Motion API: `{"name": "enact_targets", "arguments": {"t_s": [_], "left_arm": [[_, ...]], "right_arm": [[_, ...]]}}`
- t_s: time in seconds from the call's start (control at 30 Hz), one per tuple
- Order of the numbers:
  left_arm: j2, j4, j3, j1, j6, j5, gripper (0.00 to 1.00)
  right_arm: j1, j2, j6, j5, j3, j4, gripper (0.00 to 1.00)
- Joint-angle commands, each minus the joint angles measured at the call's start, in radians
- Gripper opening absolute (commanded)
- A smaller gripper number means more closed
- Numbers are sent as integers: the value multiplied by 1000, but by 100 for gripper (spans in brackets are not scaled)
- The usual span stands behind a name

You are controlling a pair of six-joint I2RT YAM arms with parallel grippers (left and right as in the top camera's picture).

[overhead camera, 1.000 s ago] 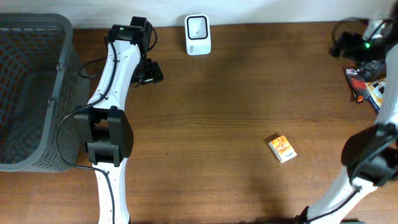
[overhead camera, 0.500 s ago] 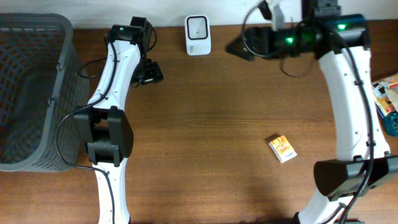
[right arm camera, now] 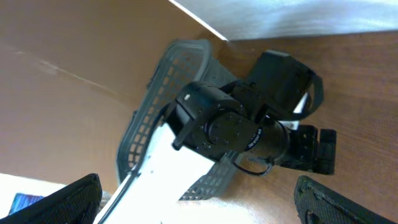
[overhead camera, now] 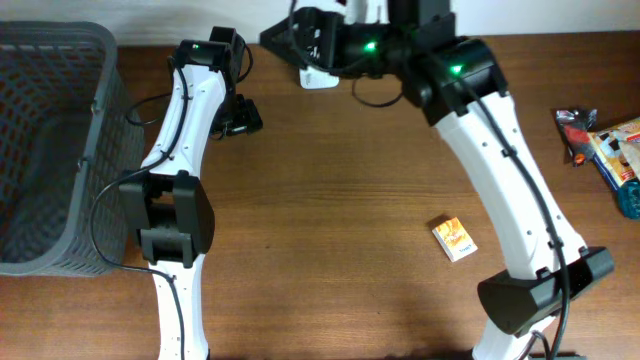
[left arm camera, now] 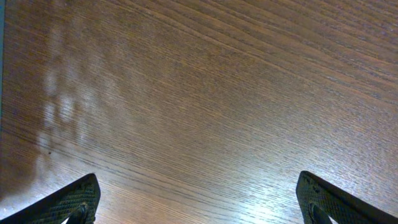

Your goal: Scan the item barcode

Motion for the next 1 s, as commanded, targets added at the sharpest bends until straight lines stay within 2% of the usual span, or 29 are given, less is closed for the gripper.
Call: {"name": "enact_targets", "arguments": {"t_s": [0.0,0.13,0.17,0.3,0.4,0.43,0.53,0.63,0.83,0.97], "left_arm": [[7,-1,15,3,-9,-11,99],[7,-1,15,-4,-9,-11,99],[7,-1,15,-4,-9,-11,99],[7,-1,15,-4,-9,-11,99],[7,-1,15,-4,-9,-11,99],[7,-1,15,-4,-9,-11,99],[7,-1,15,-4,-9,-11,99],[7,-1,15,-4,-9,-11,99],[7,-1,15,-4,-9,-11,99],[7,-1,15,-4,-9,-11,99]], "right_arm": [[17,18,17,148,10,-56,99],[19,18,42,145,10,-129,99],[19,18,35,239,9,-256,99],[20,18,35,587,-22,-562,99],[23,18,-143,651,-69,-740,99],[26,18,-149,651,-89,-776,99],[41,18,-157,651,-160,-809,99],[71,18,-228,653,-263,-793,99],[82,18,-227,659,-438,-703,99],[82,18,-182,660,-475,-681,99]]}}
